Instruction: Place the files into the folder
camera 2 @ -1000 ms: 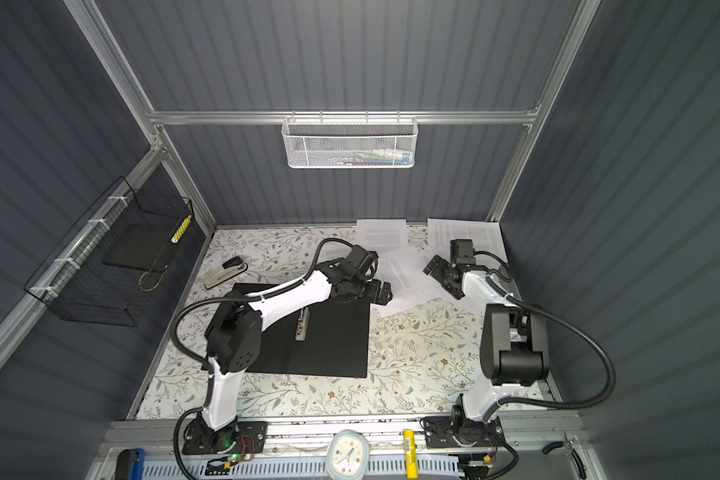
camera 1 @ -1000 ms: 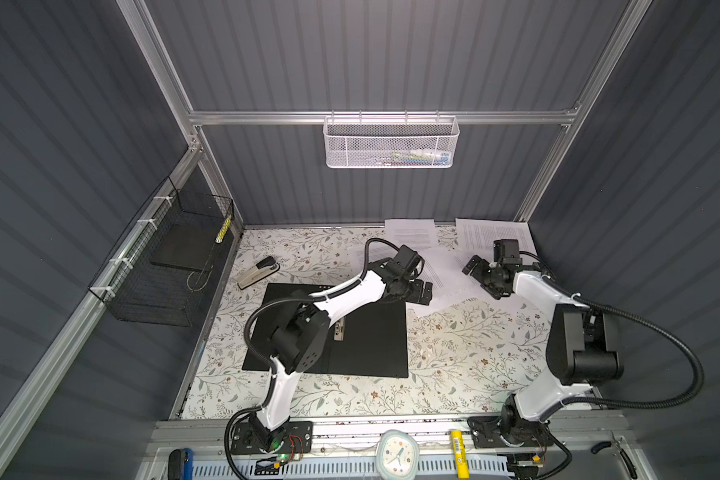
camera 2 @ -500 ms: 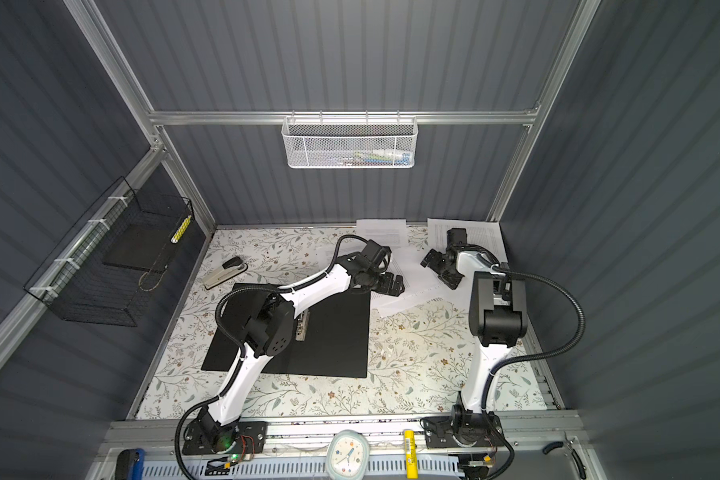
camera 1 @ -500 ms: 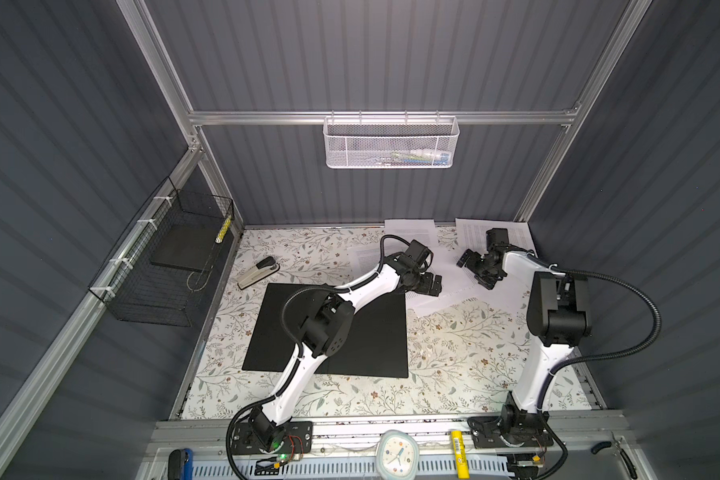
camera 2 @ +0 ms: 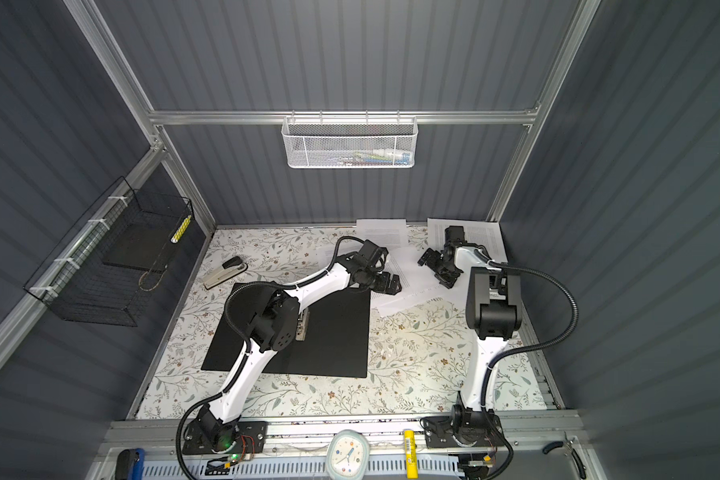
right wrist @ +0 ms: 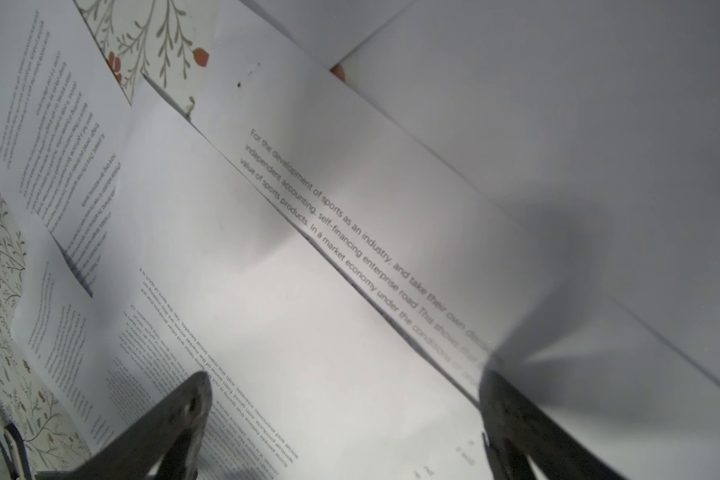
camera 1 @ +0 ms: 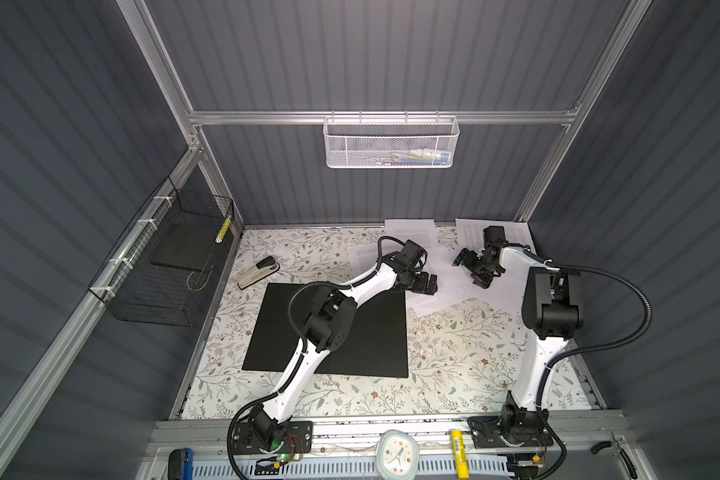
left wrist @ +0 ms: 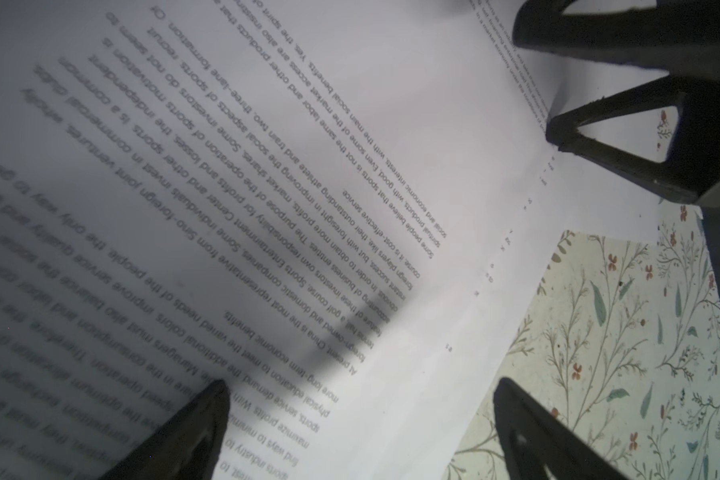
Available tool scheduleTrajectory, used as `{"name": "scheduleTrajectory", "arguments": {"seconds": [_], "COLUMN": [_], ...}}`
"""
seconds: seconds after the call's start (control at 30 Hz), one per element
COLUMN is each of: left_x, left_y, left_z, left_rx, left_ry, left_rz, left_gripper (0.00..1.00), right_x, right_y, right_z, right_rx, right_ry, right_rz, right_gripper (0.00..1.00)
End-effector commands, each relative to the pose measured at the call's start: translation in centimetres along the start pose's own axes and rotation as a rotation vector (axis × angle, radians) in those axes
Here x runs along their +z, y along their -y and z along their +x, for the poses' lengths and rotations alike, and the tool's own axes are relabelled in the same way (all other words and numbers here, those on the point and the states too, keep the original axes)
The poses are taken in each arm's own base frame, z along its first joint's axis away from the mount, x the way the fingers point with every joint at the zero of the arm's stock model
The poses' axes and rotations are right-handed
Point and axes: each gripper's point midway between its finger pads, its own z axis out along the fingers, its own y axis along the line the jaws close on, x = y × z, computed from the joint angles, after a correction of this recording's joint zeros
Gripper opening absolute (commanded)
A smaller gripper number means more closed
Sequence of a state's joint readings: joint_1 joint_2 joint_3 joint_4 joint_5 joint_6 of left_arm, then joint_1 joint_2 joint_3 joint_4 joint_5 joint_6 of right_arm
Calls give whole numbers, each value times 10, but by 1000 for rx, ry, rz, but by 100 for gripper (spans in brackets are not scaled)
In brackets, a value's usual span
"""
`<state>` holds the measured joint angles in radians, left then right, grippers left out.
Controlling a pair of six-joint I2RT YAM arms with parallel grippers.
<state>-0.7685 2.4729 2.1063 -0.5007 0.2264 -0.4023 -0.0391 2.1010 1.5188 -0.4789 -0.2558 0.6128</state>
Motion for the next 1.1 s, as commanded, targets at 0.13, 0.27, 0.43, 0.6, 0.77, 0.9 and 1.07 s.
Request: {"name": "scheduleTrajectory", "arguments": {"seconds": [0.13,0.27,0.43,0.6,0.77,0.9,1.07], "left_x": [18,21,20,10,-30,-61,-53], "left_y": [-20,-19,-19,-19,24,57,82], "left_z": [33,36,35,32,14,4,36], "left_rx": [-9,-12,-13,-6,86,112,134], "left_ry": [-114,-124,-121,-117,-89,-38,-94], "left_rz": [-6,6,16,27,182,265,285], "left_gripper": [100,100,100,100,100,100,100], "right_x": [9,11,8,-9,-26,-32,-41], "right_y": [-9,-25,-32,-30,-2,7,6], "right_z": [27,41,48,41,22,21,28], "right_rx": [8,11,-1,7,70,87,97], "right_ry": [-114,-187,-206,-147,-67,-60,-39], "right_rz": [-17,-110,-154,-164,-110,-107,-137], "right_gripper": [99,99,99,99,99,99,99]}}
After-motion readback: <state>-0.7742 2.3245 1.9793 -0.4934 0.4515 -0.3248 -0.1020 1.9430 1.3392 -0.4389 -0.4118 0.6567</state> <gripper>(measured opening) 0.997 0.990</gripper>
